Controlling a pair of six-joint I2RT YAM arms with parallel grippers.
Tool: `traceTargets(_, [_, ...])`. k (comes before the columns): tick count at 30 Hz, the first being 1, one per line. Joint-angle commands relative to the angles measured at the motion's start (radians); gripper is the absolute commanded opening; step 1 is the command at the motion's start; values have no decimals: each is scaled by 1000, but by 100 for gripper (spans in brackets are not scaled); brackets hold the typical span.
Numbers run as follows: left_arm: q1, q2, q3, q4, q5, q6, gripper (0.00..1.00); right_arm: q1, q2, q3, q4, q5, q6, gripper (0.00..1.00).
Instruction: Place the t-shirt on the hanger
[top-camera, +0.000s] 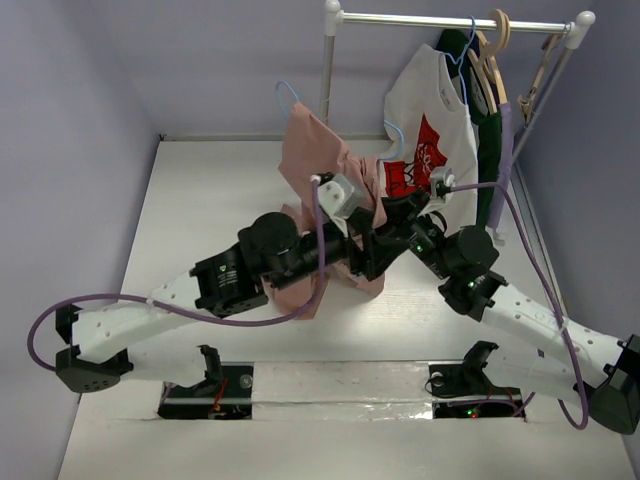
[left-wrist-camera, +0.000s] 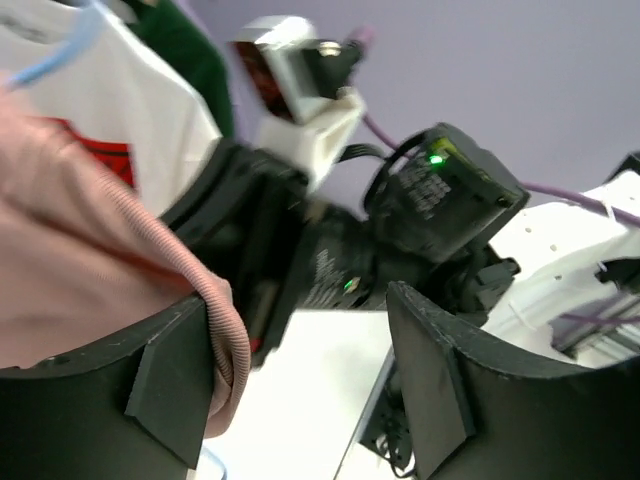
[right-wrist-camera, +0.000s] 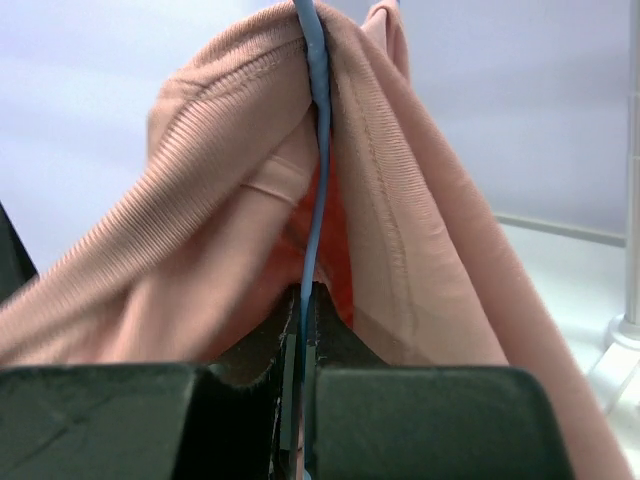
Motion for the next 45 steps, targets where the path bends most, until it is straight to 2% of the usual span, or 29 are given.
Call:
traceTargets(1, [-10, -146, -39, 103, -156, -18, 61, 7, -30, 31, 117, 50, -35, 0])
traceTargets(7, [-10, -260, -84, 178, -433, -49, 56, 7, -82, -13, 69, 63, -63, 0])
traceTargets(10, [45, -195, -13, 132, -523, -38, 56, 7, -105, -45, 69, 47, -51, 0])
traceTargets(11, [71, -165, 43, 115, -519, -46, 55, 7, -109, -50, 69, 41, -46, 0])
traceTargets(12, [143, -139, 68, 91, -467, -59, 55, 7, -116, -55, 71, 36, -40, 0])
traceTargets(15, [255, -49, 108, 103, -348, -134, 54, 7, -127, -66, 66, 34, -34, 0])
traceTargets(18, [303, -1, 125, 115, -292, -170, 54, 7, -130, -61, 49, 24, -35, 0])
traceTargets(21, [322, 73, 168, 83, -247, -200, 54, 7, -127, -62, 46, 21, -35, 0])
traceTargets(28, [374, 125, 113, 147, -235, -260, 51, 7, -116, -72, 63, 17, -35, 0])
traceTargets(35, [392, 148, 53, 230, -157, -297, 38, 7, -90, -62, 51, 22, -37, 0])
traceTargets(43, [392, 103, -74, 302, -100, -363, 38, 7, -44, -23, 26, 57, -63, 0])
traceTargets(45, [392, 106, -76, 304, -80, -365, 43, 7, -38, -17, 26, 62, -63, 0])
